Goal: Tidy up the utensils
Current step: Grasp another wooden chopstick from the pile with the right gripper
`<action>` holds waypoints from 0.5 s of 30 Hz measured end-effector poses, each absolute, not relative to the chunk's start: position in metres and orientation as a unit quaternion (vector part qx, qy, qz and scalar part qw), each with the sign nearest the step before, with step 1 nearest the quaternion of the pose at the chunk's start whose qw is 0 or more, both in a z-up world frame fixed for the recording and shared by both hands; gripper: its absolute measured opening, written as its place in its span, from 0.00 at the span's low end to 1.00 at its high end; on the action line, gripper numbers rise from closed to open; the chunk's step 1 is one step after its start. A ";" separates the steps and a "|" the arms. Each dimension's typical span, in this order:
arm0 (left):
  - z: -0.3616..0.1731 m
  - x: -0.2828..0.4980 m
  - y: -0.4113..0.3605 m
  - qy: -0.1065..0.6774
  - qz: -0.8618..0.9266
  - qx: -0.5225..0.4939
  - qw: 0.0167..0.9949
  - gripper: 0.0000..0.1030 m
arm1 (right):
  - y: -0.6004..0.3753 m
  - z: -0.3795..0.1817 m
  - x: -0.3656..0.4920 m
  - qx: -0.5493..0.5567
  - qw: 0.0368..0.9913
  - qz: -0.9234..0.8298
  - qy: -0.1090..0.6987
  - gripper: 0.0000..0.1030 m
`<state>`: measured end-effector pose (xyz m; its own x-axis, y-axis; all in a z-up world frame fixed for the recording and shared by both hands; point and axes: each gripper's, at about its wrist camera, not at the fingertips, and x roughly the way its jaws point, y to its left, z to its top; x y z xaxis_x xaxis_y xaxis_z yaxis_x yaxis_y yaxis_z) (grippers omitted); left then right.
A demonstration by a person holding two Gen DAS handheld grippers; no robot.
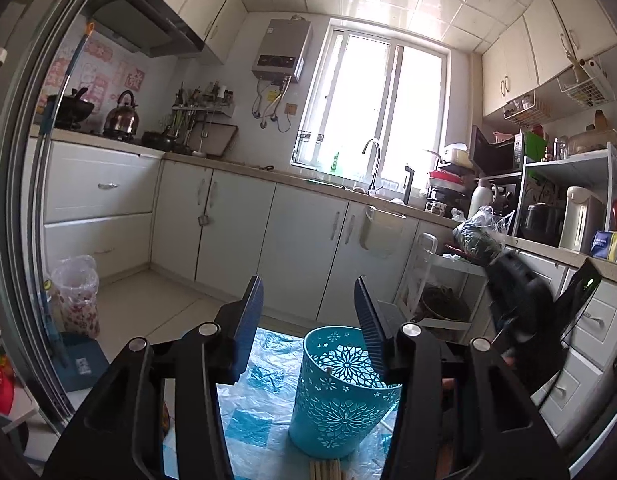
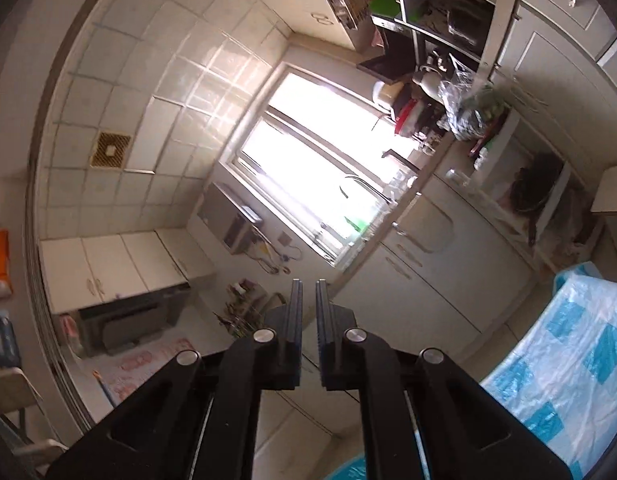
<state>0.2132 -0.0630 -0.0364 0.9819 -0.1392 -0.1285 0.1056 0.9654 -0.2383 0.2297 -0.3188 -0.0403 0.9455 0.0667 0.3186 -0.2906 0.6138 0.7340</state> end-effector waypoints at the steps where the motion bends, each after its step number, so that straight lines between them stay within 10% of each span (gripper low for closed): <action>1: -0.037 0.213 -0.064 0.074 -0.062 -0.115 0.989 0.44 | -0.322 -0.037 0.231 0.434 0.885 0.110 -0.130 0.08; 4: -0.039 0.212 -0.064 0.074 -0.061 -0.107 0.990 0.44 | -0.326 -0.034 0.227 0.401 0.908 0.101 -0.070 0.14; 7: -0.044 0.211 -0.060 0.073 -0.055 -0.104 0.990 0.49 | -0.332 -0.050 0.213 0.315 0.946 0.038 0.066 0.59; 11: -0.057 0.214 -0.059 0.093 -0.058 -0.111 0.988 0.51 | -0.324 -0.122 0.239 0.156 0.929 0.015 0.336 0.48; 15: -0.066 0.217 -0.062 0.112 -0.072 -0.108 0.985 0.53 | -0.324 -0.177 0.258 0.081 0.901 -0.011 0.425 0.33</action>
